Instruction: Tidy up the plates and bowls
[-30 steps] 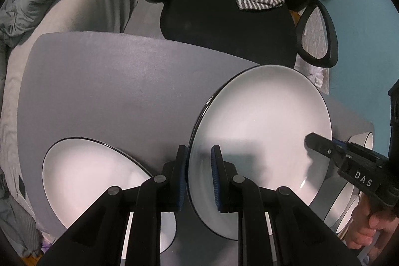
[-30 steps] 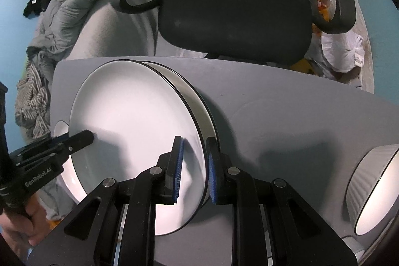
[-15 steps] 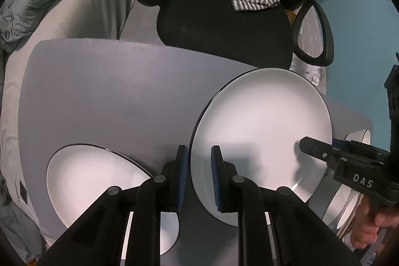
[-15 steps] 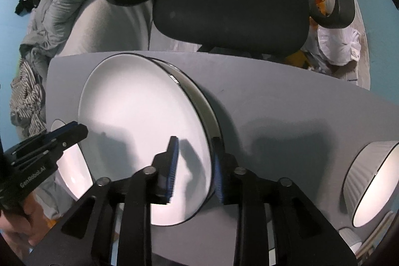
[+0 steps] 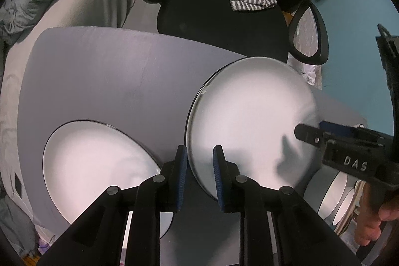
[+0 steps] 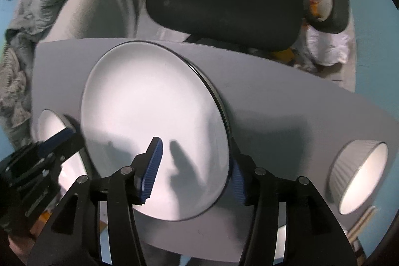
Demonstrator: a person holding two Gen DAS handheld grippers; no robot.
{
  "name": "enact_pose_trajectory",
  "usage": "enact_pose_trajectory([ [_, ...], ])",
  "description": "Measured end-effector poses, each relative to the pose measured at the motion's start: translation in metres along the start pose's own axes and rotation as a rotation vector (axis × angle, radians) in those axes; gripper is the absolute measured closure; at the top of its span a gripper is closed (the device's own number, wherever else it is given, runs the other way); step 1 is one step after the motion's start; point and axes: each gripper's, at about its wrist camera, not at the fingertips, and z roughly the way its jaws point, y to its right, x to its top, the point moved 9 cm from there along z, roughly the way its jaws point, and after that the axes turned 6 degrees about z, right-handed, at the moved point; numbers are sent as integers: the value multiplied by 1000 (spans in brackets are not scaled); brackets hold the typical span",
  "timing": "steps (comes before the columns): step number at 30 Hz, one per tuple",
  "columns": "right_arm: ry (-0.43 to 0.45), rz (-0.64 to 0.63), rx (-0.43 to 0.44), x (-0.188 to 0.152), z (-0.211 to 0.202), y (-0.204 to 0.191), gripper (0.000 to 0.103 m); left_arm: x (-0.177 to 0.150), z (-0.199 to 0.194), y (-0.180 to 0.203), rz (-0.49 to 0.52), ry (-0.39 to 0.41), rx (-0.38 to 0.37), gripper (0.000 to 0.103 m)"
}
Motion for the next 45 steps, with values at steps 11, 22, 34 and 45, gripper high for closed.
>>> enact_pose_trajectory([
  [11, 74, -77, -16, -5, -18, -19, 44, -16, -25, -12, -48, 57, 2, 74],
  [22, 195, -202, -75, -18, -59, -43, 34, -34, -74, -29, -78, 152, 67, 42],
  [34, 276, -271, -62, -30, -90, -73, 34, -54, -111, -57, -137, 229, 98, 30],
  [45, 277, -365, -28, -35, -92, -122, 34, -80, -104, -107, -246, 198, 107, 28],
])
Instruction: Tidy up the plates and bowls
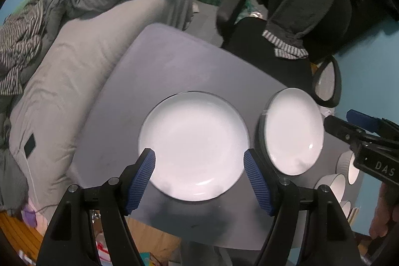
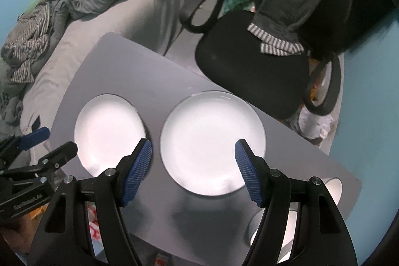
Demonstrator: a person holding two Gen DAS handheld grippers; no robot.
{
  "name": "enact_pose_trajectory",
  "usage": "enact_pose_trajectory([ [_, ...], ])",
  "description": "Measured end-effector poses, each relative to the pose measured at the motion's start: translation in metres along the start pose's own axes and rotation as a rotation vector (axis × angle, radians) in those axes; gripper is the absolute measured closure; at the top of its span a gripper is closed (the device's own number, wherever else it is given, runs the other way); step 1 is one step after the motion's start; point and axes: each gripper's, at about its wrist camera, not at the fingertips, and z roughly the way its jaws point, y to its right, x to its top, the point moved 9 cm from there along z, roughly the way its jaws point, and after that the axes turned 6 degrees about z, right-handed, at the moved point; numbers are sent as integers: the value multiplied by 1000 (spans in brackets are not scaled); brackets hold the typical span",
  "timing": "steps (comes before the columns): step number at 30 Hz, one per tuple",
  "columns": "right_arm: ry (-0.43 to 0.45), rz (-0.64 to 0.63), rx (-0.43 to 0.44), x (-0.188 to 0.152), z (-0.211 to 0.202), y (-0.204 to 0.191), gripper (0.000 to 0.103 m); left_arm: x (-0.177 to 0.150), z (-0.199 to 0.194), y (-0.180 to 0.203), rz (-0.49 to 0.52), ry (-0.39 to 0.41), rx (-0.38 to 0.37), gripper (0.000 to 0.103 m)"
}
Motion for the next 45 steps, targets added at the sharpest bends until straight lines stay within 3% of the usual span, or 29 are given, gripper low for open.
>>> enact_pose_trajectory([
  [15, -46, -122, 63, 10, 42, -58, 34, -18, 32, -67, -122, -88, 12, 28],
  [23, -140, -117, 111, 16, 84, -75, 34, -23, 60, -91, -140, -137, 23, 28],
  [31, -228, -116, 122, 11, 115, -83, 30, -31, 84, -95, -156, -192, -22, 28],
  [45, -251, -161, 167, 1, 140, -96, 29, -41, 107, -97, -170, -245, -67, 28],
])
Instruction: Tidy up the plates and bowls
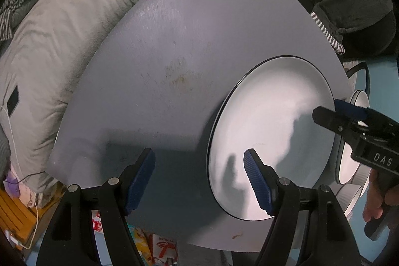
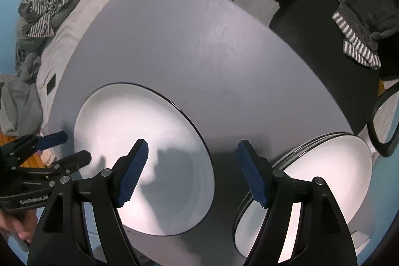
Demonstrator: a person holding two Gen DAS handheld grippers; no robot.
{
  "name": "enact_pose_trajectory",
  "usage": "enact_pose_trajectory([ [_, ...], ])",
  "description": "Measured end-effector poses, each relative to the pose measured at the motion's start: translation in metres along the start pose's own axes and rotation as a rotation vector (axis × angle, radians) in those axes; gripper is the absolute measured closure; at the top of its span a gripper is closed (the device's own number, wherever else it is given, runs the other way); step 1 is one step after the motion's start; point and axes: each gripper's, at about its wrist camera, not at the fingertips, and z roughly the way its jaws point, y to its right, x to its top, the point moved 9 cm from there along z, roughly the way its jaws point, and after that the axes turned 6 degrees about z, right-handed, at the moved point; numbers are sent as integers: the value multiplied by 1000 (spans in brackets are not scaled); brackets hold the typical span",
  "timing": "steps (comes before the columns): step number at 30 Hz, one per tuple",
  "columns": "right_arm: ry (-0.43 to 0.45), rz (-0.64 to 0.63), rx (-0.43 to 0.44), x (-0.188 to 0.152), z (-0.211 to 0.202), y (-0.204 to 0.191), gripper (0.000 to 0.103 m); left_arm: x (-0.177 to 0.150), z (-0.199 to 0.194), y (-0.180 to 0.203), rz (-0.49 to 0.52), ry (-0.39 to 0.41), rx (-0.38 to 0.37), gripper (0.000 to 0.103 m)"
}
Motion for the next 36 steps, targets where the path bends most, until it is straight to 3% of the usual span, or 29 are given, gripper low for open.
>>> enact_pose_trajectory([
  [7, 2, 8, 43, -8, 6, 0, 30, -1, 4, -4, 0, -9, -12, 29],
  [11, -4, 6, 71, -11, 8, -3, 31, -2, 5, -6, 3, -17, -20, 38],
  [15, -33, -10, 77, -15, 12, -7, 49, -4, 8, -5, 5, -25, -36, 48],
  [19, -35, -39, 36, -18, 14, -8, 55, -8, 7, -5, 12, -19, -48, 55],
  [21, -34, -41, 24, -18, 14, -6, 59, -9, 7, -4, 23, -15, -60, 67],
  [26, -43, -32, 15, -17, 14, 1, 75, -13, 7, 1, 35, -20, -82, 84],
  [36, -49, 22, 45, -22, 13, 5, 82, -15, 8, 2, -27, -14, -62, 84],
])
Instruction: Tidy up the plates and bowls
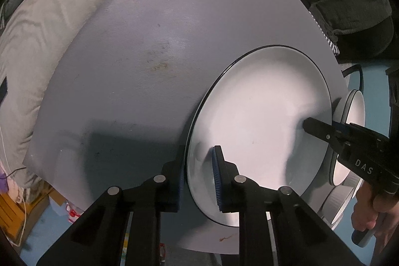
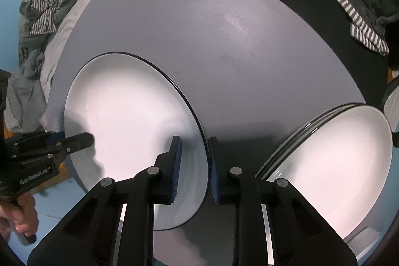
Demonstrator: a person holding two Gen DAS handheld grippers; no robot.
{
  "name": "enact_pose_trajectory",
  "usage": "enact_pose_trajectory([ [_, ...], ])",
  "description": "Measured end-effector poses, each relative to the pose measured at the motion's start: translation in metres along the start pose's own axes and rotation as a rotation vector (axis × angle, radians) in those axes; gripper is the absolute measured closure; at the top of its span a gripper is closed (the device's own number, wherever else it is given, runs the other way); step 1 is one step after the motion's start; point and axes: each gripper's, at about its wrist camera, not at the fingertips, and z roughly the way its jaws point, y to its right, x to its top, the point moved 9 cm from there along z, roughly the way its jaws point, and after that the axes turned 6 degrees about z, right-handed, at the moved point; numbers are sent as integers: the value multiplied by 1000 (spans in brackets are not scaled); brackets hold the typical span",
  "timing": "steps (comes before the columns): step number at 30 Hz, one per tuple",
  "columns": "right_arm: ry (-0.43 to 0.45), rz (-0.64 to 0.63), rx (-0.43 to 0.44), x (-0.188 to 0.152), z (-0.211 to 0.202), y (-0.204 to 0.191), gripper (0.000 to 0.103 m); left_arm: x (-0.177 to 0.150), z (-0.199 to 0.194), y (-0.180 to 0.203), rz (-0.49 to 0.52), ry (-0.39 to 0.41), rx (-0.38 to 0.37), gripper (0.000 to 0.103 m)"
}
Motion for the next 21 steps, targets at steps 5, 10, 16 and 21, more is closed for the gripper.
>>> enact_pose_trajectory([
  [5, -3, 31, 22, -5, 0, 1, 84, 1, 2, 12, 30, 0, 15, 83],
  [10, -7, 61, 50, -11, -1, 2, 86, 3, 5, 21, 46, -9, 14, 83],
  [16, -15, 68, 51, -18, -5, 1, 86, 9, 2, 30, 62, -14, 22, 83],
  [21, -11, 74, 54, -19, -11, 2, 87, 13, -2, 38, 76, -9, 23, 83],
])
